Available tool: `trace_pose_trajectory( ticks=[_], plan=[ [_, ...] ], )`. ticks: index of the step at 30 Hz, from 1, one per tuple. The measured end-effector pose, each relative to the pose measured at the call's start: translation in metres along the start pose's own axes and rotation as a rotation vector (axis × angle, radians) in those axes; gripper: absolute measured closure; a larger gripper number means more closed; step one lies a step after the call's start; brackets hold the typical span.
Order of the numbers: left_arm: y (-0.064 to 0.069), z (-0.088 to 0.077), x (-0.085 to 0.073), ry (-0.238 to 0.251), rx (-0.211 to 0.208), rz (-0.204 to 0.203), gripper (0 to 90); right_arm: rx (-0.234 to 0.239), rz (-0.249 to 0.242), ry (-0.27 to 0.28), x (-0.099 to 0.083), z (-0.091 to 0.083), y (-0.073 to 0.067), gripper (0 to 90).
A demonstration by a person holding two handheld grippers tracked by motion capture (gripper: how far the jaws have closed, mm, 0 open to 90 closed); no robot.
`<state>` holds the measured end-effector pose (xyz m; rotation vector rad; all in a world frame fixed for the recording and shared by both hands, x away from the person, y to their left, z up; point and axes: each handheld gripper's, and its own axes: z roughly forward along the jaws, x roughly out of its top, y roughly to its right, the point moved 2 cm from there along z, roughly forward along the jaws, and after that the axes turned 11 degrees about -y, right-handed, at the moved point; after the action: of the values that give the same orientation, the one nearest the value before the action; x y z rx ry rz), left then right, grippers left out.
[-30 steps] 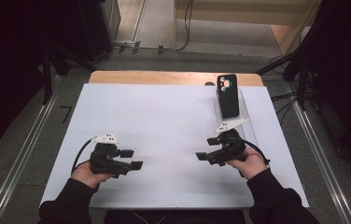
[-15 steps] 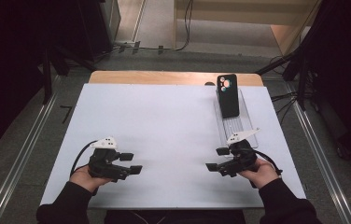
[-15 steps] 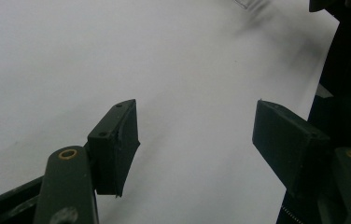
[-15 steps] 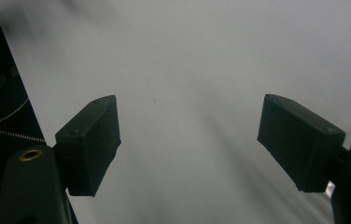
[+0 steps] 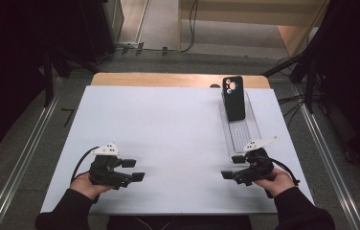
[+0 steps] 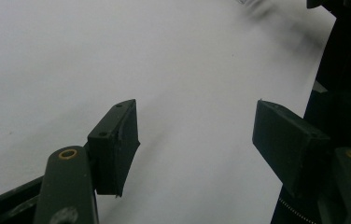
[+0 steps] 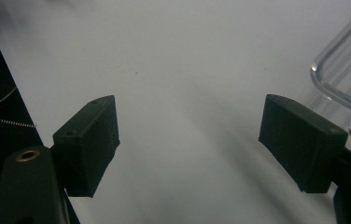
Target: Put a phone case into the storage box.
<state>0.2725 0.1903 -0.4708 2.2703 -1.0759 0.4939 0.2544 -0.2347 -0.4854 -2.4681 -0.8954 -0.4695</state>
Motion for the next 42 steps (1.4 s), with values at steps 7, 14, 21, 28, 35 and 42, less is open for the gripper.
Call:
trace_pose_trajectory(
  ticks=[7,14,21,28,35,42],
  plan=[
    [-0.001,-0.001,-0.004,0.0,0.004,-0.005,31.5,-0.016,0.015,-0.003,-0.007,-0.003,0.005,18.4],
    [-0.002,-0.001,-0.004,0.004,0.004,-0.008,31.5,-0.026,0.012,0.001,-0.011,-0.004,0.01,18.2],
    [-0.004,-0.002,-0.005,0.002,0.01,-0.015,31.5,-0.037,0.018,-0.008,-0.011,-0.002,0.012,18.2],
    [-0.004,0.0,-0.004,-0.008,0.011,-0.011,31.5,-0.032,0.008,-0.008,-0.011,-0.001,0.011,18.2],
    [-0.004,0.0,-0.004,-0.008,0.011,-0.012,31.5,-0.034,0.007,-0.008,-0.011,-0.001,0.01,18.2],
    [-0.005,0.0,-0.004,-0.011,0.008,-0.013,31.5,-0.031,0.004,-0.013,-0.011,-0.001,0.011,17.9]
  ],
)
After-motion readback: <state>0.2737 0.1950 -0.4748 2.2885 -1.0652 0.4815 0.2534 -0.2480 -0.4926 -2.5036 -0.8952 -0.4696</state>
